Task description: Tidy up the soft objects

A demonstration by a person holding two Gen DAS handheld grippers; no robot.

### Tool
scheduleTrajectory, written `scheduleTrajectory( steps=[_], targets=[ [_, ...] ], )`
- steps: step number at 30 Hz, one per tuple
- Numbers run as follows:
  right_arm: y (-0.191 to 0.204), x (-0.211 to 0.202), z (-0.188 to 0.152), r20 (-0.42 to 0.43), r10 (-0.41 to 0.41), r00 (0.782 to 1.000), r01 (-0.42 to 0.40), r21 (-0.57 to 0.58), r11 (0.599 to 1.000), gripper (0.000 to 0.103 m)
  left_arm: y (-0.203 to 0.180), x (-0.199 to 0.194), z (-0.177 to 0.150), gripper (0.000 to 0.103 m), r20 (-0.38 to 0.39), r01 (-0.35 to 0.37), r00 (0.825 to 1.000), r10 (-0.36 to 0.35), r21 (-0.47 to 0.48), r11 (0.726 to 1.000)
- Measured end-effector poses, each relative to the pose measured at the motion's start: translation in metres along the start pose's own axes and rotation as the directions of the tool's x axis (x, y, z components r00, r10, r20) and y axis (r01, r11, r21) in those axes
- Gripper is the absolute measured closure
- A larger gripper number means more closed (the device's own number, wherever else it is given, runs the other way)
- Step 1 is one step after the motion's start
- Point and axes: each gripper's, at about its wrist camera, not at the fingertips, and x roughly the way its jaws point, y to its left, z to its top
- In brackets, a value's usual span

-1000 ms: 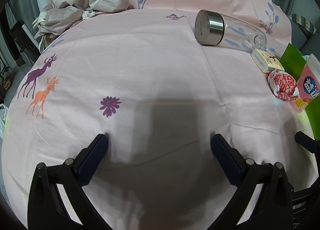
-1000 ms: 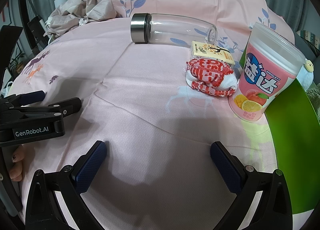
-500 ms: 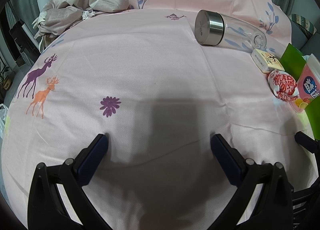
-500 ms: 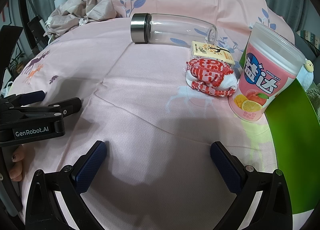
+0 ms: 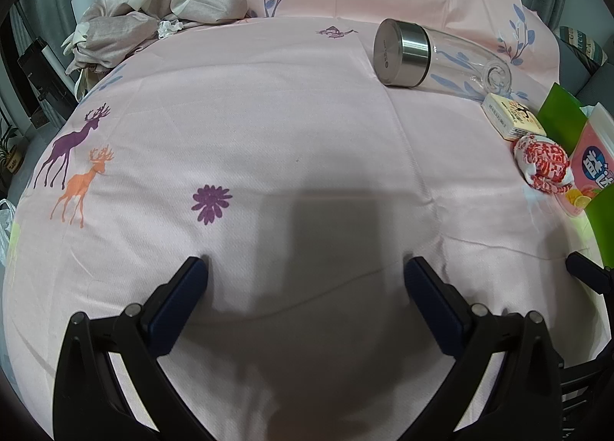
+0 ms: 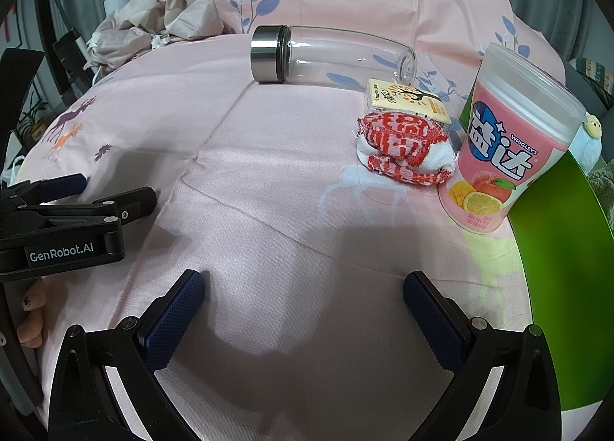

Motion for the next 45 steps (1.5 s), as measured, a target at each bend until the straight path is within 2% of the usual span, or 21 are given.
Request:
scheduleTrajectory(
  steps=[11, 17, 20, 24, 26, 30, 33, 35, 36, 37, 38, 40, 42, 45],
  targets=[
    [-0.001, -0.001, -0.002, 0.001, 0.0, 1.0, 0.0, 0.0, 1.0, 0.0, -0.001, 0.0, -0.001, 0.001, -0.001, 0.001, 1.0, -0.001, -0.002, 1.0],
    [-0.001, -0.001, -0.002, 0.002, -0.001, 1.0, 0.001, 0.0, 1.0, 0.0, 0.002, -0.009, 0.001, 0.005, -0.008, 0.031, 0.999, -0.032, -0.037, 0.999],
    [0.0, 0.0, 0.001, 0.003, -0.001, 1.0, 0.001, -0.001, 1.0, 0.0, 0.004, -0.023, 0.007, 0.005, 0.015, 0.095, 0.995, -0.094, -0.065, 0.993],
    [0.0, 0.0, -0.001, 0.003, -0.001, 1.0, 0.001, 0.0, 1.0, 0.0, 0.003, -0.041, 0.02, 0.005, 0.044, 0.139, 0.99, -0.135, -0.106, 0.985],
    [-0.001, 0.0, -0.002, 0.004, -0.001, 1.0, 0.001, 0.0, 1.0, 0.0, 0.002, -0.049, 0.027, 0.005, 0.056, 0.183, 0.982, -0.178, -0.115, 0.976],
    [-0.001, 0.004, 0.002, -0.006, -0.004, 1.0, 0.004, -0.002, 1.0, 0.0, -0.004, -0.06, 0.043, 0.012, 0.069, 0.244, 0.969, -0.237, -0.134, 0.96],
    [0.001, 0.006, 0.007, -0.029, -0.026, 0.999, 0.027, 0.003, 1.0, 0.0, -0.009, -0.064, 0.056, 0.018, 0.078, 0.317, 0.948, -0.308, -0.158, 0.935],
    [0.001, 0.002, 0.011, -0.079, -0.01, 0.997, 0.008, -0.031, 0.999, 0.0, -0.011, -0.069, 0.067, 0.022, 0.086, 0.351, 0.936, -0.341, -0.173, 0.92],
    [-0.001, -0.007, 0.016, -0.088, 0.014, 0.996, -0.018, -0.046, 0.999, 0.001, -0.012, -0.069, 0.071, 0.023, 0.088, 0.355, 0.935, -0.344, -0.17, 0.92],
    [-0.008, -0.024, 0.024, -0.061, 0.034, 0.998, -0.037, -0.042, 0.998, 0.001, -0.014, -0.07, 0.078, 0.023, 0.087, 0.347, 0.937, -0.337, -0.159, 0.924],
    [-0.018, -0.044, 0.035, -0.037, 0.048, 0.998, -0.049, -0.019, 0.999, 0.001, -0.016, -0.071, 0.082, 0.024, 0.084, 0.335, 0.942, -0.326, -0.15, 0.93],
    [-0.037, -0.072, 0.056, -0.04, 0.102, 0.994, -0.1, 0.034, 0.994, 0.001, -0.019, -0.07, 0.09, 0.027, 0.088, 0.333, 0.942, -0.324, -0.142, 0.932],
    [-0.057, -0.102, 0.081, -0.013, 0.207, 0.978, -0.206, 0.083, 0.975, 0.001, -0.023, -0.068, 0.097, 0.029, 0.087, 0.364, 0.931, -0.355, -0.141, 0.921],
    [-0.083, -0.133, 0.133, 0.033, 0.256, 0.966, -0.258, 0.111, 0.96, 0.001, -0.037, -0.054, 0.109, 0.034, 0.058, 0.407, 0.913, -0.404, -0.166, 0.898]
  ],
)
